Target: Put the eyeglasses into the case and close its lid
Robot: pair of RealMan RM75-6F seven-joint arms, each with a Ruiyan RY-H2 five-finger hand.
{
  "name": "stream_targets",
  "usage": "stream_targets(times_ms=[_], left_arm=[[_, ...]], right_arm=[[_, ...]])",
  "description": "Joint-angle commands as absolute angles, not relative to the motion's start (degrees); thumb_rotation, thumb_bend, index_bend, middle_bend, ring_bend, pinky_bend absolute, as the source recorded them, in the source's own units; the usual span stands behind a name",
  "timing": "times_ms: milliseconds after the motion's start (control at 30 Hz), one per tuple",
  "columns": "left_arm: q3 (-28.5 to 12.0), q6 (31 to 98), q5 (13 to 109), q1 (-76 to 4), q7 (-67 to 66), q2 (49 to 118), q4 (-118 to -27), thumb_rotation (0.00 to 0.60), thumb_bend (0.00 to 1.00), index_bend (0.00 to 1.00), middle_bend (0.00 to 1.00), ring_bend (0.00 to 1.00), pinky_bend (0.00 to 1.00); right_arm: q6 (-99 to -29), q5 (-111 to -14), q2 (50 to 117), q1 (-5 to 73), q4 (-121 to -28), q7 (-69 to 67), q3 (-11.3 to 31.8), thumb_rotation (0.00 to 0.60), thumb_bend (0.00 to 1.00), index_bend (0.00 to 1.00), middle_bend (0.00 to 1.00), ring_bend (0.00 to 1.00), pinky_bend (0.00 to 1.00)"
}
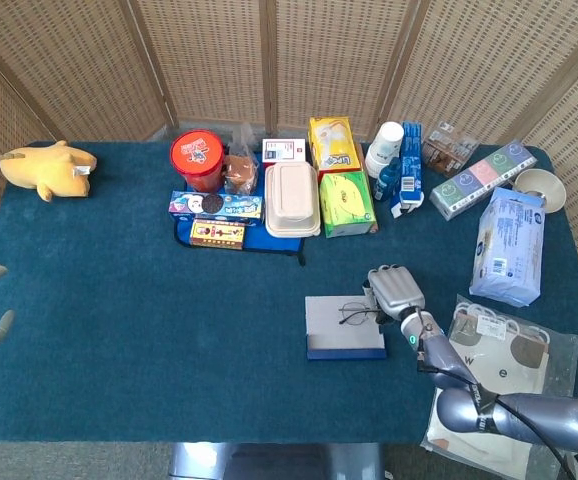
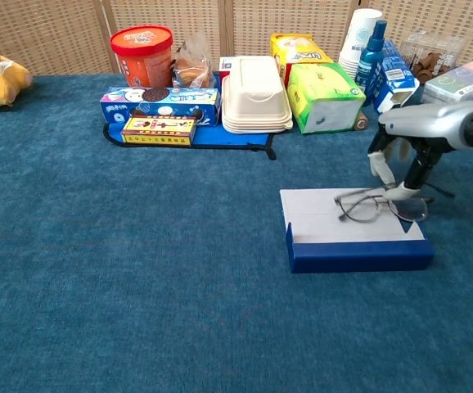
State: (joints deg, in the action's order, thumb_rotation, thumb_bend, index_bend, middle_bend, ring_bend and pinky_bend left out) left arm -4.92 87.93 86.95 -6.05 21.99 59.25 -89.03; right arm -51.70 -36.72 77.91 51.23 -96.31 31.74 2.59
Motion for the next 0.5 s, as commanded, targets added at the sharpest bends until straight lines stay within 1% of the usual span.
stream_targets(times_ms=[33,333,500], left_arm=[[-4.91,88.08,87.01,-5.99,21.91,59.2,-89.14,0.6,0.31,0.25,0.28,0.21,0.14],[-4.68,88.41,87.16,-5.66,21.85,59.13,-89.29,0.6,0.31,0.25,0.28,0.21,0.14],[-4.68,88.62,87.18,-5.53,22.15,59.24,-88.97,0.6,0.31,0.25,0.28,0.21,0.14]], right_arm=[[-51.7,-38.1,77.45,50.52,-97.0,31.36,1.7,0.6,0.26,0.65,0.38,0.28,0.3],[-51.75,-39.89,77.5,50.01,-98.17,31.15,1.05,0.6,0.26,0.64,0.38,0.28,0.3],[-52.0,-39.6,78.07,50.38,-98.29,31.61,1.38,0.6,0.25,0.64,0.38,0.28,0.3]])
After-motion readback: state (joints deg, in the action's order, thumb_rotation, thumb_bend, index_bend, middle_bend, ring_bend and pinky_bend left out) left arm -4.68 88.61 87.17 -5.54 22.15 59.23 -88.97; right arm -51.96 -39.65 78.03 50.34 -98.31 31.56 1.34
